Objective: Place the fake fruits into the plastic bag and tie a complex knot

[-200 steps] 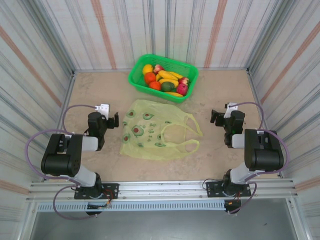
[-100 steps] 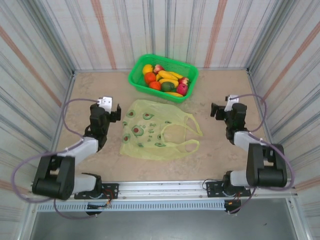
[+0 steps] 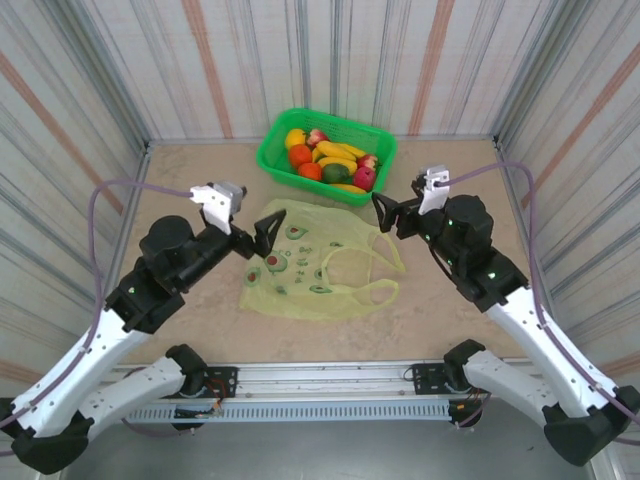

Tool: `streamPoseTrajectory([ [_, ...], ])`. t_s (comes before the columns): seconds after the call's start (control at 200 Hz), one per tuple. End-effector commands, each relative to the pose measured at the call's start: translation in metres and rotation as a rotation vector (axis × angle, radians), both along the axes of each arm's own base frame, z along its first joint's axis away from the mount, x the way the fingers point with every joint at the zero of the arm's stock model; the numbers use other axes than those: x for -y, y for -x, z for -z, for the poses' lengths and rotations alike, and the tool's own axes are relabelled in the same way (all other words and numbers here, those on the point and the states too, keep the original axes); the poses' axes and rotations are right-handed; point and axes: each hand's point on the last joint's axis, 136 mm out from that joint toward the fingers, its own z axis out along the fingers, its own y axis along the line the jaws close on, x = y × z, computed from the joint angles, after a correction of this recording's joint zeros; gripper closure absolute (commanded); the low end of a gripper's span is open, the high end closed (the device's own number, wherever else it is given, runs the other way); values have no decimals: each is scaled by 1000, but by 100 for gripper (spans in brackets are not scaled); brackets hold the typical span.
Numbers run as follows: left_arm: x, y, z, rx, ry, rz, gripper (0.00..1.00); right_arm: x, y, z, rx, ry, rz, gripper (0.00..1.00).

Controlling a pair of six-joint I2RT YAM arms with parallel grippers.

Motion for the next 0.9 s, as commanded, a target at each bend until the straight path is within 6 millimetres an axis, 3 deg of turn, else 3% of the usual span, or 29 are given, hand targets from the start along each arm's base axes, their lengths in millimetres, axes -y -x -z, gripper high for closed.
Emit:
streamPoseTrajectory([
  [0.0,9,52,67,-368,-103,196,1,14,40,58,-306,-17,-25,1],
  [0.065,-14,37,81,-447,-3,12,1,11,39,63,-279,-139,-52,1],
  [0.13,-27,23,86,-418,103,-79,1,17,21,69,-292,-214,1,1],
  [0.25,-49,-1,101,-459,72,-219,1,40,-27,118,-538,-124,240,1],
  [0.366,-42,-10,112,-552,-98,-177,1,47,-63,151,-691,-93,387,1],
  [0.426,-40,-12,117,-576,-137,-170,1,40,-79,159,-730,-76,371,0],
  [0.526,-40,-12,122,-557,-133,-166,1,25,-108,169,-777,-50,331,7],
  [0.606,-40,-11,123,-535,-105,-164,1,25,-127,182,-829,17,358,13],
  [0.786,-43,-2,117,-504,-78,-147,1,19,-164,212,-943,123,377,17],
  [0.897,-42,2,115,-482,-85,-140,1,26,-182,229,-996,204,450,17],
])
